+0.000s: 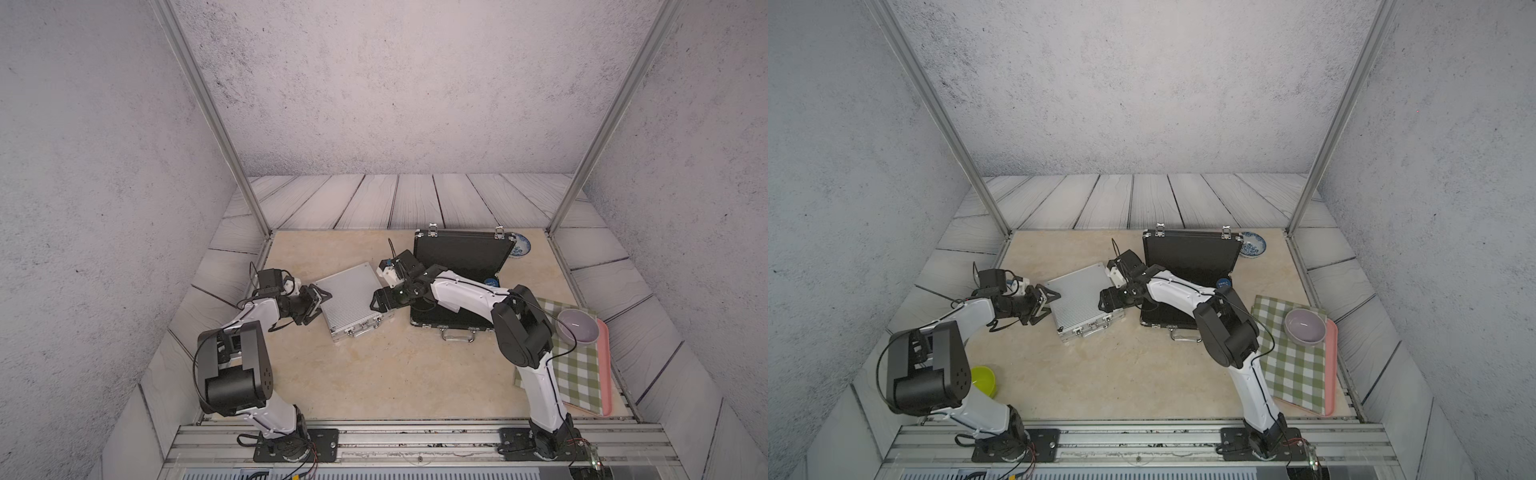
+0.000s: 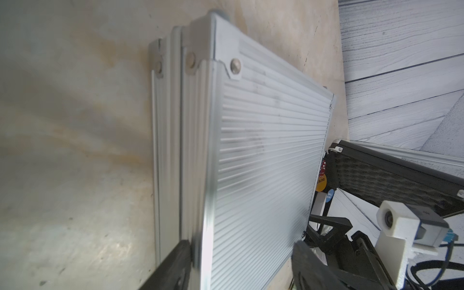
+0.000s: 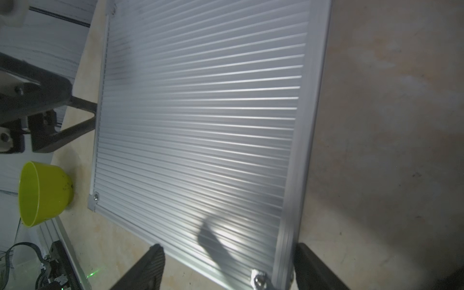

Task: Open the poker set cases
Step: Move the poker set case to the center of the board, then open the fastener on the poker set case.

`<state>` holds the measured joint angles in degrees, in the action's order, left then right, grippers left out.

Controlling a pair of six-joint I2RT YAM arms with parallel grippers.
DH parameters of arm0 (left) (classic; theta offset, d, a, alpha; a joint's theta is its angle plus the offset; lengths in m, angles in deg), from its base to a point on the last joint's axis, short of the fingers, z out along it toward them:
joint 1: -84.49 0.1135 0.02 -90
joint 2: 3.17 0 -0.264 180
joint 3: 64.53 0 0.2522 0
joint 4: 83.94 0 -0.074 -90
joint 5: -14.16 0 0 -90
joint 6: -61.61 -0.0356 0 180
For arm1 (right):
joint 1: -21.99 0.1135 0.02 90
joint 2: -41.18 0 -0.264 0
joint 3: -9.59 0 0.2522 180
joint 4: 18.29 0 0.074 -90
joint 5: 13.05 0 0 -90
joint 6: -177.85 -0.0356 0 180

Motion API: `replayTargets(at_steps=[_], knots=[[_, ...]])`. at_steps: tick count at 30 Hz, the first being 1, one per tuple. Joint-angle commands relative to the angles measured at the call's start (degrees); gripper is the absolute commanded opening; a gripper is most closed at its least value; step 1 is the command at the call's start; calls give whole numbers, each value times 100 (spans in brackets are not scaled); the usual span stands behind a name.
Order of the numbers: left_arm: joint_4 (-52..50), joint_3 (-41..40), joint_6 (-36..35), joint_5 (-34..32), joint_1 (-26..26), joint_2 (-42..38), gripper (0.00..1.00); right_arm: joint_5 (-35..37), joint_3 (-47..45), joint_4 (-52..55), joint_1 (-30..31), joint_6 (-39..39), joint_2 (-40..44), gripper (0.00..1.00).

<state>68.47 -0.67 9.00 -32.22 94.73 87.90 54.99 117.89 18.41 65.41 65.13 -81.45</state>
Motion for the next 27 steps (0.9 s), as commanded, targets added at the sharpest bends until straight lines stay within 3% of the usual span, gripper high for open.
replayTargets(at_steps=[1, 5, 10, 20, 24, 27], knots=[[-96, -23, 2, 174, -310, -40, 66, -530, -475, -279, 74, -233, 225, 80], [67, -367, 148, 212, -389, -314, 66, -644, -987, -527, 211, -372, 637, 80], [-197, -528, -37, 349, -387, -656, 67, -283, -1423, -529, 289, -371, 1110, 80], [-424, -519, -224, 72, -374, -865, 70, 1918, -1579, 473, 294, 659, 2200, 90], [-638, -554, -417, -186, -358, -1169, 70, 2590, -1992, 183, 499, 1376, 2787, 85], [-635, -635, -434, -239, -321, -1364, 70, 2449, -2429, -355, 822, 2272, 3111, 77]])
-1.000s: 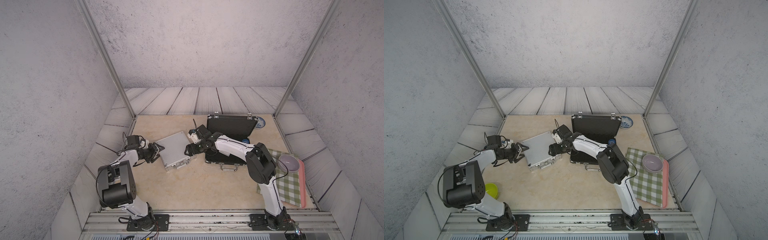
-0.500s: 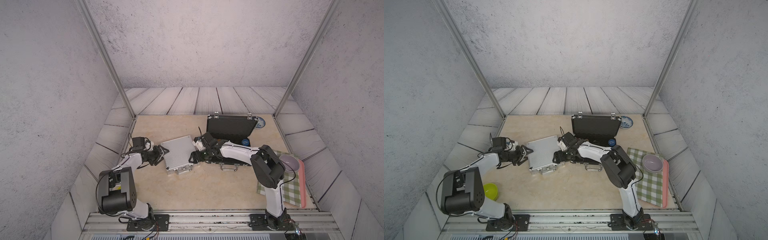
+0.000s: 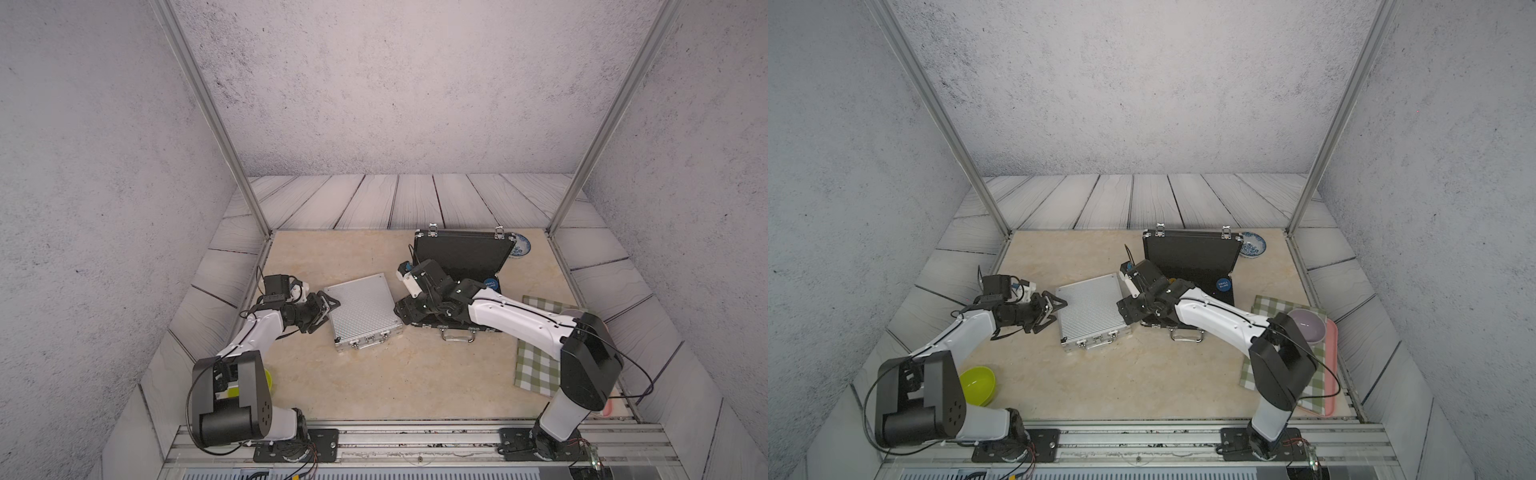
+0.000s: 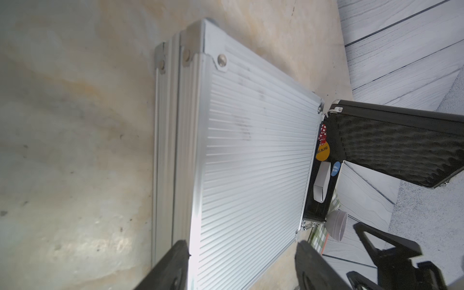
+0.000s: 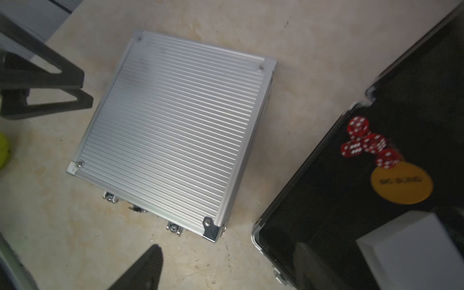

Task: Open the poker set cases
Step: Open the fastener on the poker set case.

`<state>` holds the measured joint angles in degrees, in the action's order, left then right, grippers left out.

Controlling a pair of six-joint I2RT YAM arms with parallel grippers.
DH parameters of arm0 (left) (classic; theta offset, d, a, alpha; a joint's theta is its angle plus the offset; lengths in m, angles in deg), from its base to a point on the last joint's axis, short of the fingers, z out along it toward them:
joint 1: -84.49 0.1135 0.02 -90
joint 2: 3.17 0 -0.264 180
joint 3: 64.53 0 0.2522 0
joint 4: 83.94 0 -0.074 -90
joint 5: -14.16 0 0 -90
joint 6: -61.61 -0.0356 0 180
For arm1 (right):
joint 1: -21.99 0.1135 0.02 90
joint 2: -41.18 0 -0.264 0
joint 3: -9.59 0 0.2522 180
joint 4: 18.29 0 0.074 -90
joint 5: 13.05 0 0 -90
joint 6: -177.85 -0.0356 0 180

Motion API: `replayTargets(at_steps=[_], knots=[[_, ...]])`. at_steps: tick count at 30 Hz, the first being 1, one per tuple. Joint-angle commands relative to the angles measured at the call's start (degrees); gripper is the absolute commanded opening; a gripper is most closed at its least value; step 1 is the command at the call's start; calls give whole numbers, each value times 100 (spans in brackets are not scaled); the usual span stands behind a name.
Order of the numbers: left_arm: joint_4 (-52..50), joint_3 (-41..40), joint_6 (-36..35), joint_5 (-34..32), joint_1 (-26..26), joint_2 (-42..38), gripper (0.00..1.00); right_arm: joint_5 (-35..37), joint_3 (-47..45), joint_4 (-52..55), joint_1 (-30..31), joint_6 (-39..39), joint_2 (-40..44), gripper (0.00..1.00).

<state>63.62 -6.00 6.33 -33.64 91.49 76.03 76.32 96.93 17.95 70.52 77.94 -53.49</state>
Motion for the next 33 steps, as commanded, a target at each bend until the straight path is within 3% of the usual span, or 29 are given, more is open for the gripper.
replayTargets(at_steps=[1, 3, 7, 10, 15, 25, 33], knots=[[-131, -132, -152, -84, 11, -201, 70, 220, -549, -621, 466, 1391, 420, 74], [-53, -178, -132, 17, 12, -157, 70, -34, -961, -1221, 766, 2317, 545, 68], [68, -229, -10, 182, 14, 105, 70, -225, -1572, -2306, 1299, 3901, 413, 66], [343, -373, 227, 288, 11, 205, 70, 76, -1462, -2513, 1502, 4330, -60, 66], [426, -584, 282, 318, 11, 213, 68, 667, -1380, -3120, 1642, 4690, -646, 63], [571, -776, 404, 50, 13, 121, 59, 673, -1138, -3031, 1642, 4845, -1214, 55], [710, -1019, 591, 19, 12, 130, 59, 720, -1040, -3002, 1642, 4819, -1479, 51]])
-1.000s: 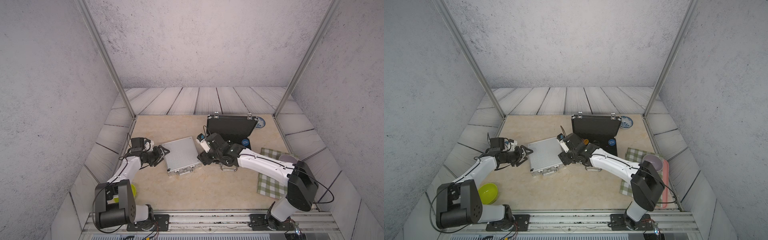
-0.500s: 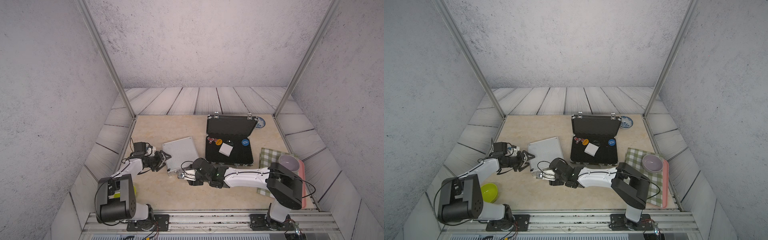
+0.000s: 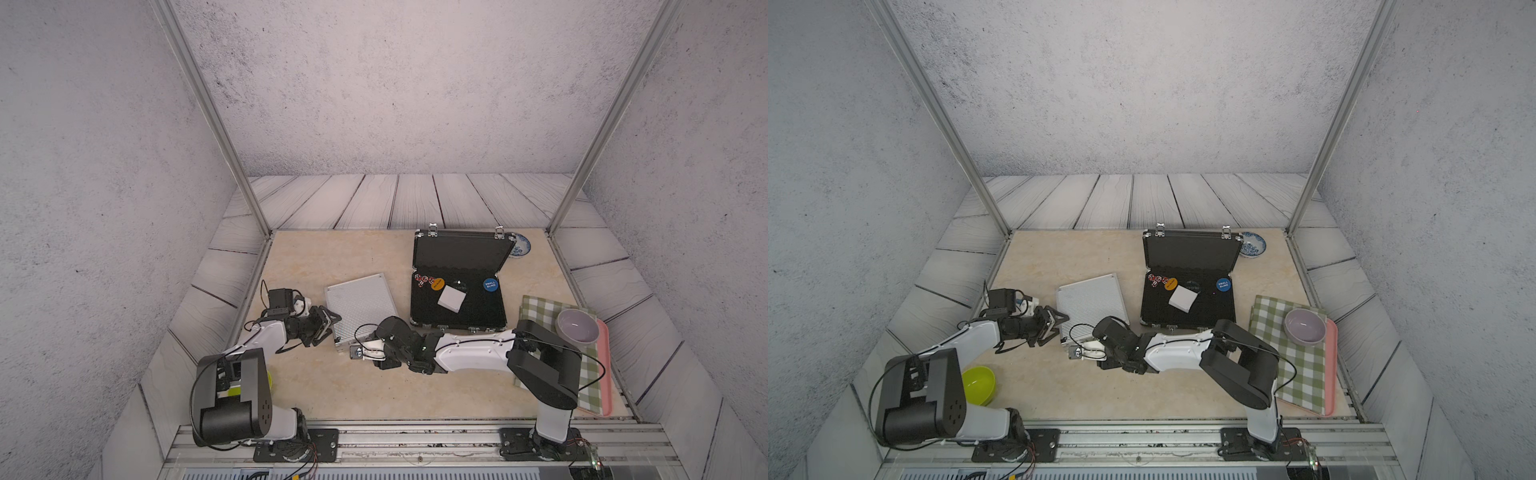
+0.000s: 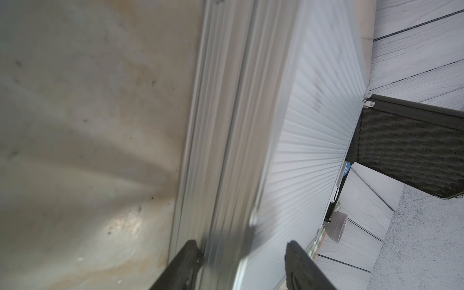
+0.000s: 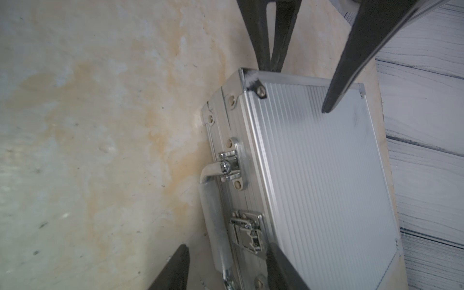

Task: Open the poker set cases
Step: Open the fastener on the poker set case.

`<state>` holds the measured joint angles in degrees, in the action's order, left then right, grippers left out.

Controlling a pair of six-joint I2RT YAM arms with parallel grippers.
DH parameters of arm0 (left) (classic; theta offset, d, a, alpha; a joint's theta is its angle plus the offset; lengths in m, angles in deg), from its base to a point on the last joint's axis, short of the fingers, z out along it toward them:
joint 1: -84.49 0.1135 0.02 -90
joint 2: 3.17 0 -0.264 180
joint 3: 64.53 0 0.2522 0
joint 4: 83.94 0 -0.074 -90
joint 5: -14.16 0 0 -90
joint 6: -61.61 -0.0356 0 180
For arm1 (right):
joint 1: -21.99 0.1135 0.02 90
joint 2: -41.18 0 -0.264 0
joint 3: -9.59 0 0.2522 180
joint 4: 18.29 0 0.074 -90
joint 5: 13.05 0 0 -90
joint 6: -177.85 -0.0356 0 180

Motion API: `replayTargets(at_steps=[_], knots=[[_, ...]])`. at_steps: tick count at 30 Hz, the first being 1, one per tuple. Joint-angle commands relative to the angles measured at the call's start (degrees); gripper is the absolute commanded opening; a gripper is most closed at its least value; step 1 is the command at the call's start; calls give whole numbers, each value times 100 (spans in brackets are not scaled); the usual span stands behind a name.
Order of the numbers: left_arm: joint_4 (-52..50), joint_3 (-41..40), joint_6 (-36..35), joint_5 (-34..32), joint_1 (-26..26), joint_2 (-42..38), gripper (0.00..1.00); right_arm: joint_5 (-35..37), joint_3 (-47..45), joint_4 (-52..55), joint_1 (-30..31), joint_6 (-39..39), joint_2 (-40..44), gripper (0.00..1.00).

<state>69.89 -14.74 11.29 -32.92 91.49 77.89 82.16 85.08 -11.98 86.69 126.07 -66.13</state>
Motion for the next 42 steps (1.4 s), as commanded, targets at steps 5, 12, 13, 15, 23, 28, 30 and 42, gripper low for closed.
replayTargets(at_steps=[5, 12, 13, 15, 23, 28, 30, 42], knots=[[322, -336, 262, -26, 12, 18, 59, 199, 166, 17, 24, -11, -259, 51], [432, -378, 321, -11, 14, 90, 58, 114, 174, 171, 24, -3, -311, 49], [423, -382, 321, -24, 15, 79, 58, 103, 145, 182, 24, -21, -305, 49], [423, -396, 321, -29, 11, 68, 58, 64, 70, 189, 24, -30, -322, 49], [414, -387, 321, -11, 16, 111, 58, 31, -166, 244, 33, -102, -245, 46], [406, -376, 311, 6, 13, 99, 58, -254, -36, 569, 33, -113, -283, 45], [405, -396, 308, -3, 12, 79, 58, -492, 35, 770, 33, -143, -275, 44], [537, -422, 373, 75, 16, 138, 58, -197, 333, 1024, 33, -168, -128, 48]])
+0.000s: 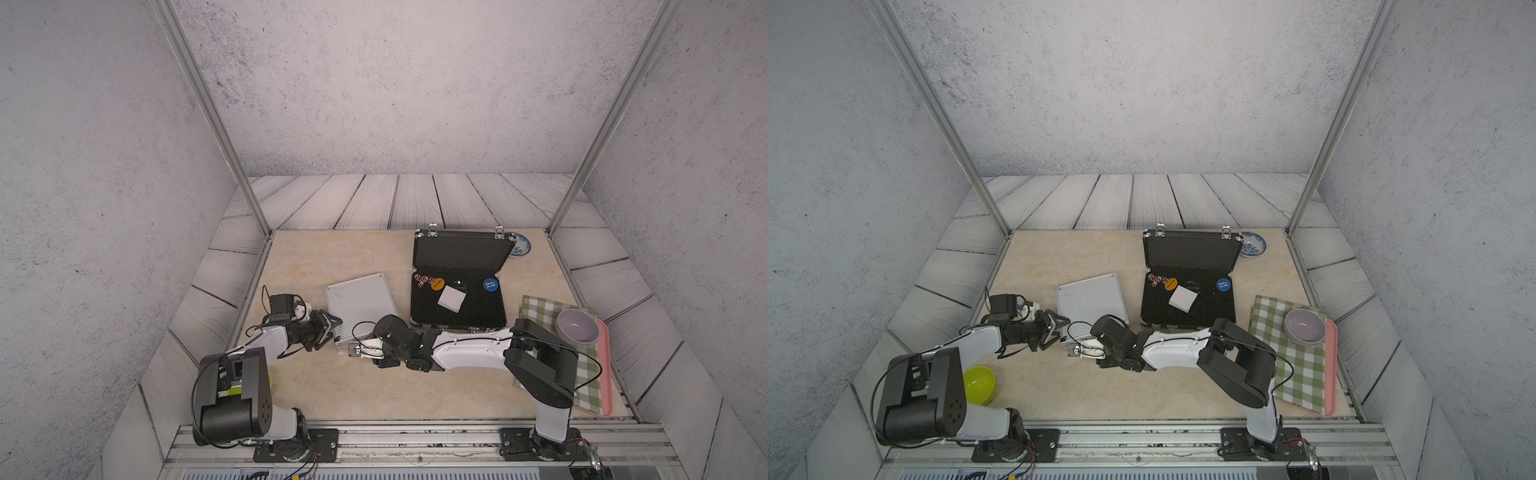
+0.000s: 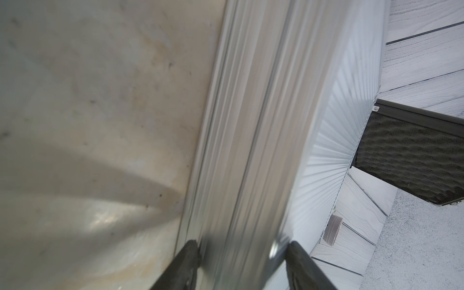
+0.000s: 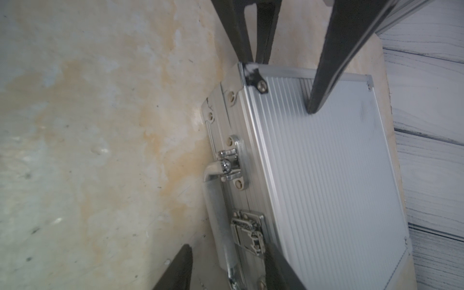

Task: Open the poker set cases
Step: Open the fastener on the poker set case.

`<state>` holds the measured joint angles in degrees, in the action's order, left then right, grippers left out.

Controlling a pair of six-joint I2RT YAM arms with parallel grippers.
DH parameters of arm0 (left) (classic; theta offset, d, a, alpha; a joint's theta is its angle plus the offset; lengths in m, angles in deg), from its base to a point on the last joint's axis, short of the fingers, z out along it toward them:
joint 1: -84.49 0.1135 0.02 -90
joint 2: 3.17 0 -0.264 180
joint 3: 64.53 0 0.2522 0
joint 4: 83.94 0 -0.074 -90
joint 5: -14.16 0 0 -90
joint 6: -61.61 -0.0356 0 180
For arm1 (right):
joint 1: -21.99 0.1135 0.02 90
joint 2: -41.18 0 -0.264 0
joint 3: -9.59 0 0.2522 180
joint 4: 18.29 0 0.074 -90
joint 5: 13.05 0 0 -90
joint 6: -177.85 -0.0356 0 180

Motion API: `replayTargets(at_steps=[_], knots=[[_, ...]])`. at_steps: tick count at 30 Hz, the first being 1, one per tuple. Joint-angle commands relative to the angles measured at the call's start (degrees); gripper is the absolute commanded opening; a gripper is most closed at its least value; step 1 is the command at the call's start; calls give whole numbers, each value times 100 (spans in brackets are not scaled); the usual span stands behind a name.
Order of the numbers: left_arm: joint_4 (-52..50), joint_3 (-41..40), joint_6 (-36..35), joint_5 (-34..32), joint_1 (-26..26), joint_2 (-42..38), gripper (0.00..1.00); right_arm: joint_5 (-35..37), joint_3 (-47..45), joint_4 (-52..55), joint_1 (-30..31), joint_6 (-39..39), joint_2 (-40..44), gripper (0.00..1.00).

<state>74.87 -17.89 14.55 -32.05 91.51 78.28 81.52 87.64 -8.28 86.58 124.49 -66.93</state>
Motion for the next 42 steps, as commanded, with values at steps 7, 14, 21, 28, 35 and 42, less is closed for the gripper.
replayTargets(at_steps=[7, 14, 21, 28, 35, 42], knots=[[80, -125, 71, 22, 9, 90, 58, -146, 6, 669, 44, -132, -150, 48], [99, -114, 84, 51, 10, 135, 58, -405, -241, 677, 61, -379, -88, 47], [91, -90, 83, 42, 11, 147, 58, -481, -576, 545, 174, -618, 24, 46], [80, -93, 74, 42, 9, 152, 58, -380, -585, 441, 211, -686, 54, 47], [-54, -50, 14, 16, 40, 27, 59, -206, -522, 354, 175, -1397, 389, 52], [-787, 178, -389, -261, 216, -701, 60, -999, -1208, 164, -250, -3077, 1285, 55]])
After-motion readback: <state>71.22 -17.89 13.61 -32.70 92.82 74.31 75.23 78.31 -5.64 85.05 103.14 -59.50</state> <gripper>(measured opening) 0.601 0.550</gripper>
